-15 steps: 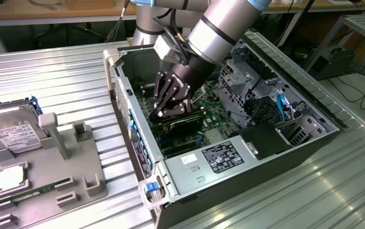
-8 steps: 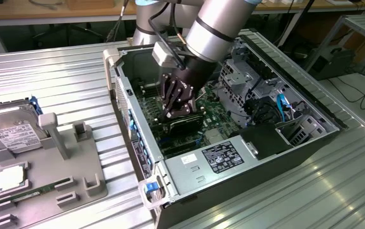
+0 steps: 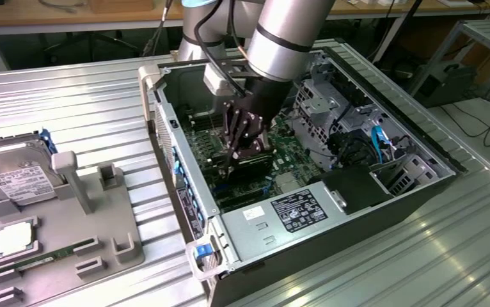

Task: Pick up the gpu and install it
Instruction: 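Press down on the gpu until it lock into place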

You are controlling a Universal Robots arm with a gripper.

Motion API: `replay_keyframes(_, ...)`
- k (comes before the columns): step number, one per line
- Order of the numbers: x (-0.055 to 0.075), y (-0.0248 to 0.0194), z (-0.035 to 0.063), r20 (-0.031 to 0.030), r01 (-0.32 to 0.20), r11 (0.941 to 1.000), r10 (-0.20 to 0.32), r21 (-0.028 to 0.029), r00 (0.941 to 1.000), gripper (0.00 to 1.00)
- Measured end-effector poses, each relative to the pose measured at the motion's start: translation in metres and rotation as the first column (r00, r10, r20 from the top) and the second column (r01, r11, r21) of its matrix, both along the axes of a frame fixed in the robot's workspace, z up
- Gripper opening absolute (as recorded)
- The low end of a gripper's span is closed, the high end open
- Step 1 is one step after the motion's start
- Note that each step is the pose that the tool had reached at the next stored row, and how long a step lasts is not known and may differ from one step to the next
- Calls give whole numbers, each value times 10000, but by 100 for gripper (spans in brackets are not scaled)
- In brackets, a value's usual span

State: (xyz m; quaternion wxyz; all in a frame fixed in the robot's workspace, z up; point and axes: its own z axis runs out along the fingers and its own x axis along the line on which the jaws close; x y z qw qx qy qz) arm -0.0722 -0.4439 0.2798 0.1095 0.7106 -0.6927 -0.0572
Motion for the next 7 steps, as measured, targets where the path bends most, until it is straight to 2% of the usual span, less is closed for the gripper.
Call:
replay_keyframes(1, -1, 0, -1, 71, 1, 10000, -1, -14, 10000, 11)
replay_keyframes(2, -3, 0, -2, 110, 2, 10000, -1, -17, 9999, 11)
replay_keyframes(7, -3, 1, -1, 114, 1, 10000, -1, -20, 9999, 11)
